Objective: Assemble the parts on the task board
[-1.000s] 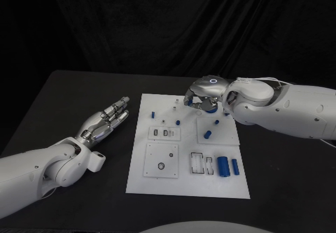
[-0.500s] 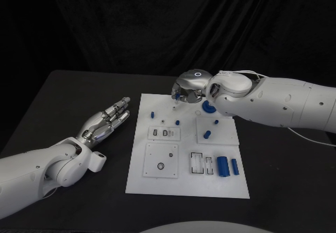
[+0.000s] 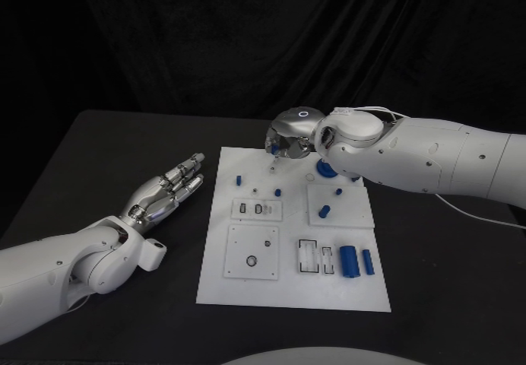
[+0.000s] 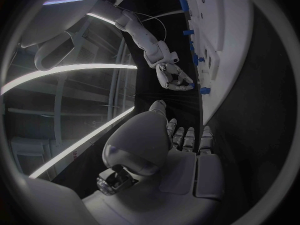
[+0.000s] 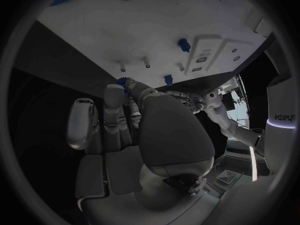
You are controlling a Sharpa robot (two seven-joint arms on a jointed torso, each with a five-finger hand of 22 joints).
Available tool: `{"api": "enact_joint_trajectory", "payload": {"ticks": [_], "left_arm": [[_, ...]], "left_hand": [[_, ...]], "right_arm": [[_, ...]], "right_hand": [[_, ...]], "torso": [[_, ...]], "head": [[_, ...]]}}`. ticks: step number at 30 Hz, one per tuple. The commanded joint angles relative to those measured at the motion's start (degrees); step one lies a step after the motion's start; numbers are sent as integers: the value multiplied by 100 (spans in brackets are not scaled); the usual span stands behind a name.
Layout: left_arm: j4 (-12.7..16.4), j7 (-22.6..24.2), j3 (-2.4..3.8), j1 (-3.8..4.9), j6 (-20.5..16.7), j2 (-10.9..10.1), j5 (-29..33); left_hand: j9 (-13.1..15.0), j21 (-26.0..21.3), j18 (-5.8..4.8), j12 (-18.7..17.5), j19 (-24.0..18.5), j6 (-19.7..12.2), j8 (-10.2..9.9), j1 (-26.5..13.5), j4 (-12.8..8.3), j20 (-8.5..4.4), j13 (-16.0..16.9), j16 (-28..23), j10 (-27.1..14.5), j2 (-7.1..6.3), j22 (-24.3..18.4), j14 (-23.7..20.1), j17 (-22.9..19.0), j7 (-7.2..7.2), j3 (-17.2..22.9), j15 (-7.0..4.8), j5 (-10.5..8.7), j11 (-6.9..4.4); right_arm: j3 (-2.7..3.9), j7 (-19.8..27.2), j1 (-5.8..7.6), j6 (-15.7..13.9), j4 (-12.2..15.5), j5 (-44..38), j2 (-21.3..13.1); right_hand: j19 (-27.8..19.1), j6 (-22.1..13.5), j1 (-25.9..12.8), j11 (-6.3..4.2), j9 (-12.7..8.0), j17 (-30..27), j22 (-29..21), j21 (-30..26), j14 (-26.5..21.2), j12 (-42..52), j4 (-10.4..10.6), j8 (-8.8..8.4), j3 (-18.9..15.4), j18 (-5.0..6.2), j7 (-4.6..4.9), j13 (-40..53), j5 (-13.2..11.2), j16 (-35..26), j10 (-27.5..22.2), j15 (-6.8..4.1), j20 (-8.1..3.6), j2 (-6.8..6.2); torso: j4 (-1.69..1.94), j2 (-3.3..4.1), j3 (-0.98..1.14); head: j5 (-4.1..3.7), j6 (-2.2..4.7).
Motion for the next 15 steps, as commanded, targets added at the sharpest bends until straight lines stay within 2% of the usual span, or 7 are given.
{"api": "enact_joint_trajectory", "payload": {"ticks": [1, 15], "left_arm": [[-6, 1025, 5, 11, 103, 19, -4], [-38, 1007, 5, 11, 144, 27, 2]], "left_hand": [[-3, -20, 100, -20, 7, -10, 7, 71, -2, 38, -6, -21, 9, -2, -7, 8, -5, 42, 34, 35, 24, 49], [-2, -20, 100, -20, 7, -4, 9, 77, -1, 46, -6, -21, 9, 0, -7, 8, -5, 58, 43, 40, 23, 50]], "right_arm": [[5, -95, -15, 126, -16, 17, 1], [7, -132, -33, 129, 57, 72, -94]], "right_hand": [[6, -55, 15, -336, -10, -6, 8, -24, 0, -36, 37, -30, 5, -76, -5, -7, -18, -25, 380, 40, 16, -66], [-4, -79, 32, -325, -14, 34, -2, -35, 6, -85, 39, -53, 8, -73, -7, -14, -8, -5, 378, 48, 25, -75]], "torso": [[-8, 0, 1], [-26, -5, 5]], "head": [[8, 4], [48, 10]]}}
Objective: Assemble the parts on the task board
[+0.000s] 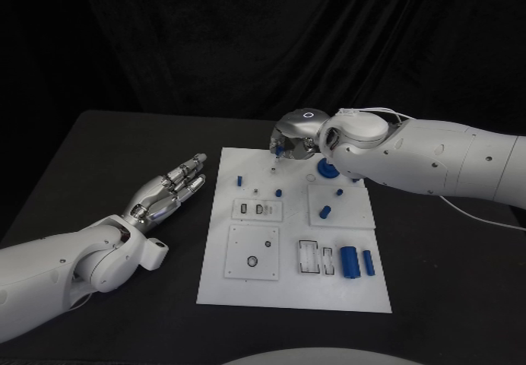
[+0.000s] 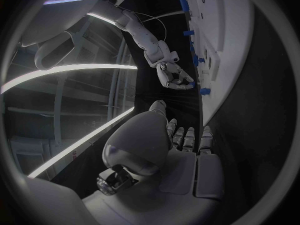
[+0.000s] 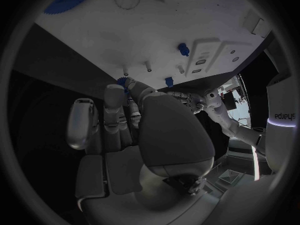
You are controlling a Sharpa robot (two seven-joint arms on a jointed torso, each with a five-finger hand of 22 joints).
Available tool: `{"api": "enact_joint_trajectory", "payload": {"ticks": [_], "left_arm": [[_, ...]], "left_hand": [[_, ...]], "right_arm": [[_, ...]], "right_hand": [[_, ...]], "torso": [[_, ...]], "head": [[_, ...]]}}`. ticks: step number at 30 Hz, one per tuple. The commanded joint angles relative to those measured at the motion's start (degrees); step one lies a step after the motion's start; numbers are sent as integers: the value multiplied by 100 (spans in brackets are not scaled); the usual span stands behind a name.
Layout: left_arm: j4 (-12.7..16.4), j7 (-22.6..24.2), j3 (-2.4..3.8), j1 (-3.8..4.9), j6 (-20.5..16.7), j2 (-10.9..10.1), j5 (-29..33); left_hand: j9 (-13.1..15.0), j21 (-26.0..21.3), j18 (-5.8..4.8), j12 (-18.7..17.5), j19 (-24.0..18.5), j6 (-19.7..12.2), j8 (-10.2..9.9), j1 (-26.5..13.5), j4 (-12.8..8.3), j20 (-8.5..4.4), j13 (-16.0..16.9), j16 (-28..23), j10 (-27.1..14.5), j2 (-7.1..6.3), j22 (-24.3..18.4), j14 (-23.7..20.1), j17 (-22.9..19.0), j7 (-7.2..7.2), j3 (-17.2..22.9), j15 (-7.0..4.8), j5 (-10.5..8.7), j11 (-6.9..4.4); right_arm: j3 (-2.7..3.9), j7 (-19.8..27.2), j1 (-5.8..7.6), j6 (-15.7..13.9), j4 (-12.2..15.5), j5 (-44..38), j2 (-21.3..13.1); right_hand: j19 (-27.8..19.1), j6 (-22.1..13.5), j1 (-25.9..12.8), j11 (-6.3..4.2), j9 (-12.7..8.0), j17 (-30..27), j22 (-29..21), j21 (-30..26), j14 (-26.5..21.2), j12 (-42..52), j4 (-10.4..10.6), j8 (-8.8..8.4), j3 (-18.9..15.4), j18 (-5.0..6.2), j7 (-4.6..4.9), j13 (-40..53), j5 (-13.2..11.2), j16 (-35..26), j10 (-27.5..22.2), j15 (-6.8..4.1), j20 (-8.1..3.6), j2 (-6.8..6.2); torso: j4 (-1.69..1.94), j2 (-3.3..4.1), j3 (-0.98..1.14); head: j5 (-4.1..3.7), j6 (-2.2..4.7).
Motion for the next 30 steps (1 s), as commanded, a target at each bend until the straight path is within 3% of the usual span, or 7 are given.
{"api": "enact_joint_trajectory", "payload": {"ticks": [1, 30], "left_arm": [[1, 1006, 5, 11, 89, 12, 0], [-76, 944, 4, 11, 202, 67, 1]], "left_hand": [[-2, -20, 101, -20, 7, 15, 9, 77, -2, 46, -8, -21, 9, 0, -8, 8, -6, 38, 44, 40, 23, 51], [-4, -20, 101, -20, 7, -3, 6, 98, 3, 91, -8, -21, 9, 5, -8, 8, -6, 51, 85, 82, 16, 89]], "right_arm": [[5, -117, -25, 84, 31, 27, -23], [5, -86, -148, 106, -180, 154, 95]], "right_hand": [[-2, -44, 7, -314, -9, 2, 5, -34, 3, -47, 44, -34, 8, -74, -4, 7, 11, -10, 371, 50, 27, -52], [-14, -76, -3, -300, -16, 3, 2, -46, -12, -108, 77, -66, 6, -72, -3, 1, 10, -18, 381, 64, 41, -48]], "torso": [[-2, -2, 2], [13, 1, -5]], "head": [[4, -3], [4, -41]]}}
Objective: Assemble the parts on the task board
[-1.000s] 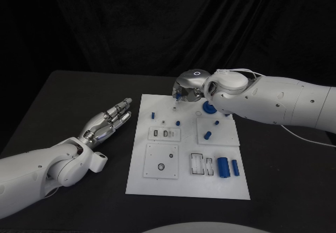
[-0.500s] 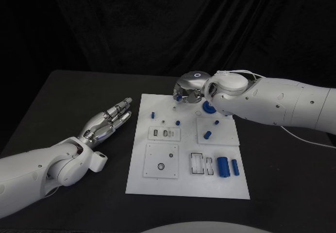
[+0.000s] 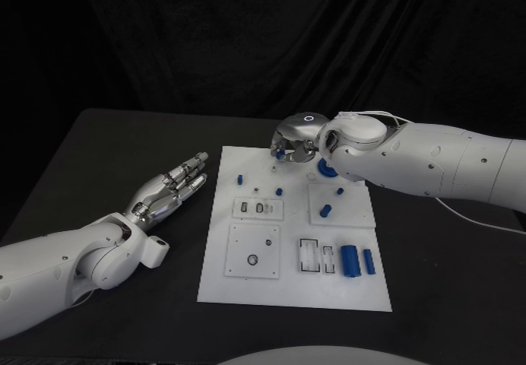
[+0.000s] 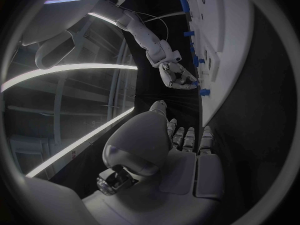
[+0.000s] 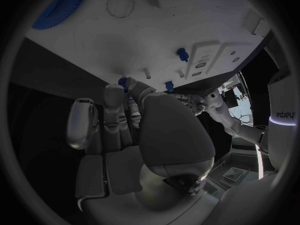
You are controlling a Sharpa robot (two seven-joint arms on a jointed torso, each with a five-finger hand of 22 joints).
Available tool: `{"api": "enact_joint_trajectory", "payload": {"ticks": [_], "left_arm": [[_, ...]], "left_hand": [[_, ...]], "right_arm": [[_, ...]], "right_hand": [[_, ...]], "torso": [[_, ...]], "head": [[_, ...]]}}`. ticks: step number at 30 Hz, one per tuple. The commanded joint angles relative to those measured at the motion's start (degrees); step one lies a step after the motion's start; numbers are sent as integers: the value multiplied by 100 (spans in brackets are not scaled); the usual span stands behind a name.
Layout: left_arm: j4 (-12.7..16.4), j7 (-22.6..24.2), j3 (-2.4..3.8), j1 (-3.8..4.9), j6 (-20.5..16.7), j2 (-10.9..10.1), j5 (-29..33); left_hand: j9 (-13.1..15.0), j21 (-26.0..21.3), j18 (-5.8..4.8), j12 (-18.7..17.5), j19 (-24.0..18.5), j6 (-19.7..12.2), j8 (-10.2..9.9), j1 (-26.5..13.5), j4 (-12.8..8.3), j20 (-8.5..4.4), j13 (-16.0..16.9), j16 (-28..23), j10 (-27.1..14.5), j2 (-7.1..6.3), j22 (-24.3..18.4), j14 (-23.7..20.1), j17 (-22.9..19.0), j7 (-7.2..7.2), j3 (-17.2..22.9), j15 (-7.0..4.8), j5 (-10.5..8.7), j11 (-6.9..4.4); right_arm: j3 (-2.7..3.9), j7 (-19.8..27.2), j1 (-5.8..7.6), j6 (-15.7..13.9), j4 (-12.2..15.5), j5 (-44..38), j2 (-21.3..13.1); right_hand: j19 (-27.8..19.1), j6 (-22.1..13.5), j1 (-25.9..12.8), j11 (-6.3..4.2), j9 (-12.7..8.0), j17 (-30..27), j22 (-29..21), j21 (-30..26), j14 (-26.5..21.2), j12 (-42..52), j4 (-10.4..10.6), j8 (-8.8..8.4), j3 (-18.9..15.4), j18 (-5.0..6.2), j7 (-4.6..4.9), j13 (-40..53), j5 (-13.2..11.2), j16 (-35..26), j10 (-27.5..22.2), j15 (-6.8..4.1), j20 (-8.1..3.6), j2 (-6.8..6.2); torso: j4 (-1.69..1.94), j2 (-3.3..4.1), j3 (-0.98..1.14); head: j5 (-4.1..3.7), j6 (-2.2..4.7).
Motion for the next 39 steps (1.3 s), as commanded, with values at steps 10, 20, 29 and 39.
{"api": "enact_joint_trajectory", "payload": {"ticks": [10, 20, 29, 39], "left_arm": [[-19, 919, 5, 10, 136, 28, 0], [-30, 911, 5, 10, 145, 31, 0], [-9, 930, 5, 10, 114, 0, 0], [42, 940, 5, 9, 63, -71, 0]], "left_hand": [[-2, -20, 102, -20, 7, 12, 10, 61, 4, 84, -5, -21, 10, 5, -9, 8, -10, 85, 50, 62, 15, 68], [-1, -20, 102, -20, 7, 19, 11, 63, 4, 91, -5, -21, 10, 4, -9, 8, -10, 102, 57, 64, 16, 66], [-1, -20, 102, -20, 7, 19, 11, 64, 4, 94, -5, -21, 10, 4, -9, 8, -10, 108, 61, 65, 17, 66], [2, -20, 106, -20, 7, 36, 14, 68, 7, 82, -5, -21, 10, -4, -9, 8, -10, 115, 80, 43, 84, 59]], "right_arm": [[-2, -105, -34, 114, -96, 8, 68], [-2, -164, -44, 166, -116, 11, 63], [5, -59, -41, -181, -3, 160, -113], [35, 157, 157, -888, 634, 208, -833]], "right_hand": [[-53, -100, 41, -215, -21, -68, -39, -65, -43, -144, 62, -76, -1, -62, -25, -13, 16, -75, 256, 71, 65, -22], [-352, -1319, 16, 104, -457, -542, -377, -393, -392, -968, 212, -182, 26, 30, -286, -228, -28, -472, -788, 213, 218, -226], [-818, -3052, 13, 177, -1330, -755, -912, -992, -802, -1044, 247, -248, -641, 158, -492, -238, -175, -736, -2326, 249, 249, -179], [-516, -2065, 51, 97, -1242, -549, -520, -748, -622, -369, 419, -60, -897, 82, -197, -32, -148, -511, -1844, 188, 195, -36]], "torso": [[0, 3, -5], [-5, 3, -2], [-6, 2, -1], [-11, 5, -1]], "head": [[-6, -26], [6, -34], [24, -17], [82, 177]]}}
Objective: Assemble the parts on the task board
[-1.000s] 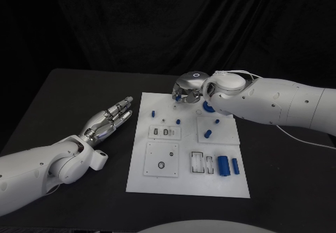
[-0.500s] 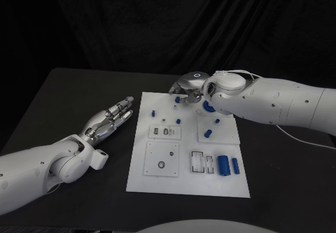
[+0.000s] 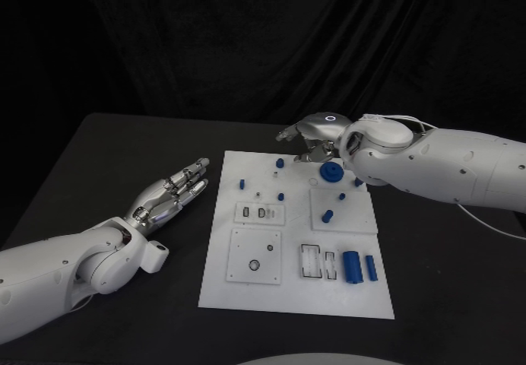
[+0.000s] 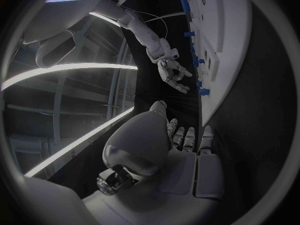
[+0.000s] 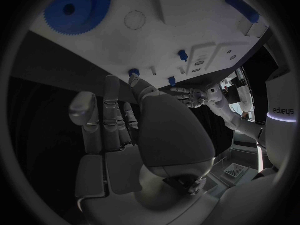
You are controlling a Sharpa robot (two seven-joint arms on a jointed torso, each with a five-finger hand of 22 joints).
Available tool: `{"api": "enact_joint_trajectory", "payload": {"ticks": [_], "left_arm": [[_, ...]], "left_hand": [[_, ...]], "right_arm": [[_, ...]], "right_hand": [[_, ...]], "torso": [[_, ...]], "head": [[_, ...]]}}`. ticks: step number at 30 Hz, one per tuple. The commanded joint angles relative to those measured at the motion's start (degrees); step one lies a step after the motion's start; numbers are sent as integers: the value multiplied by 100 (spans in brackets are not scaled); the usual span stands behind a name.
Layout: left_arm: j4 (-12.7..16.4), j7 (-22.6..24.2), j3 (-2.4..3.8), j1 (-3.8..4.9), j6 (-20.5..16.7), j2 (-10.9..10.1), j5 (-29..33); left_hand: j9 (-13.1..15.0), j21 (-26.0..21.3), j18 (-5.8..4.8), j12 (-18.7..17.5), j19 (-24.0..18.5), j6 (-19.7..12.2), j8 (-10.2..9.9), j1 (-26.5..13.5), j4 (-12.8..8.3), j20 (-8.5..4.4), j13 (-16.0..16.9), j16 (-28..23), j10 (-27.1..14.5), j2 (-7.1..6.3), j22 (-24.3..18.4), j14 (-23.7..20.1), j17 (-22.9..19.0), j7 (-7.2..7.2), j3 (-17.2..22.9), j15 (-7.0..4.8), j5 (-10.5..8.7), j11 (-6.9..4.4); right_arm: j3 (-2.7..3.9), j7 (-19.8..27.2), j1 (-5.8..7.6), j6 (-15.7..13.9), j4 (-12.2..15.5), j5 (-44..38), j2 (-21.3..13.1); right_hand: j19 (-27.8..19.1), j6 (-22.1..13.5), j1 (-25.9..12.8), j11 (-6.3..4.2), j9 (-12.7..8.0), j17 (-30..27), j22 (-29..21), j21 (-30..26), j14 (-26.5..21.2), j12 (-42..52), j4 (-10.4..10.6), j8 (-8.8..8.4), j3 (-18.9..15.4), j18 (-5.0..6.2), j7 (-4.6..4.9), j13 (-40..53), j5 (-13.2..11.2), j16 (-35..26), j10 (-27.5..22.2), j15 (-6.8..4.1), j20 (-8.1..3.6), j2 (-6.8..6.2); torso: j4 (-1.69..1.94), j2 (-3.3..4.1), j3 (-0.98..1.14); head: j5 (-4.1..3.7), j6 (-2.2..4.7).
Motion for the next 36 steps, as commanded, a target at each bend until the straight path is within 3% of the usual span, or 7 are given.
{"api": "enact_joint_trajectory", "payload": {"ticks": [1, 9, 11, 14, 15, 22, 36], "left_arm": [[34, 940, 5, 9, -12, -13, 0], [61, 936, 5, 9, -37, -48, 1], [65, 934, 5, 9, -36, -47, 1], [66, 933, 5, 9, -33, -47, 1], [65, 933, 5, 9, -32, -47, 1], [63, 936, 5, 9, -24, -41, 1], [46, 932, 4, 8, 4, -33, 1]], "left_hand": [[2, -20, 105, -20, -15, 4, 15, 69, 3, 20, -9, -21, -11, -4, -5, -13, -8, 43, 45, 23, 32, 39], [3, -20, 106, -20, -15, 15, 16, 57, 11, 11, -9, -21, -11, -10, -5, -13, -8, 46, 47, 16, 82, 34], [3, -20, 106, -20, -15, 17, 17, 55, 13, 10, -9, -21, -11, -11, -5, -13, -8, 46, 47, 15, 94, 33], [3, -20, 106, -20, -15, 17, 17, 55, 13, 10, -9, -21, -11, -11, -5, -13, -8, 46, 47, 15, 94, 33], [3, -20, 106, -20, -15, 17, 17, 55, 13, 10, -9, -21, -11, -11, -5, -13, -8, 46, 47, 15, 94, 33], [3, -20, 106, -20, -15, 17, 16, 50, 15, 10, -9, -21, -11, -13, -5, -13, -8, 46, 47, 17, 113, 32], [2, -20, 106, -20, -15, 8, 15, 47, 14, 11, -9, -21, -11, -13, -5, -13, -8, 43, 49, 21, 122, 34]], "right_arm": [[7, 108, 84, -576, 265, 48, -272], [-8, -140, 220, -499, 909, 69, -1090], [-27, -236, 231, -383, 1033, 76, -1292], [-53, -386, 234, -201, 1143, 81, -1491], [-61, -441, 232, -143, 1169, 82, -1543], [-94, -779, 149, 123, 1261, 85, -1800], [-103, -963, -58, 163, 1195, -62, -1816]], "right_hand": [[96, 369, -5, -15, 37, 103, 112, 80, 79, 271, 16, 65, -63, -13, 106, 88, 40, 96, 281, -20, -14, 88], [225, 657, -57, -348, -99, 257, 326, 172, 214, 2109, 152, 2, -217, -33, 335, 1084, -1, 187, 1513, -114, -93, 89], [181, 933, -155, -524, -136, 112, 281, 50, 183, 4056, 260, 21, -349, -35, 347, 2593, -22, 23, 1040, -245, -221, 121], [482, 1215, -340, -620, -102, 1418, 713, 391, 610, 6822, 436, 85, -433, -137, 324, 5908, -31, 900, 2443, -295, -286, 189], [879, 1276, -624, -654, -92, 3442, 1294, 906, 1293, 7733, 632, 86, -553, -276, 326, 7481, -77, 2224, 4002, -351, -324, 205], [1172, 1423, -1086, -680, -60, 5077, 1773, 1316, 1695, 8165, 926, 75, -758, -388, 324, 8462, -120, 3191, 4944, -387, -362, 208], [1360, 1447, -1025, -661, -45, 5476, 2055, 1558, 1802, 8165, 854, 28, -743, -463, 357, 8462, 28, 3395, 4944, -378, -359, 158]], "torso": [[-3, 2, -2], [9, 2, -1], [4, 4, -7], [-5, 6, -7], [-11, 4, -4], [-23, -7, -6], [5, -3, 2]], "head": [[21, 54], [-11, 80], [-17, 83], [-16, 76], [-23, 63], [-29, 40], [-98, -25]]}}
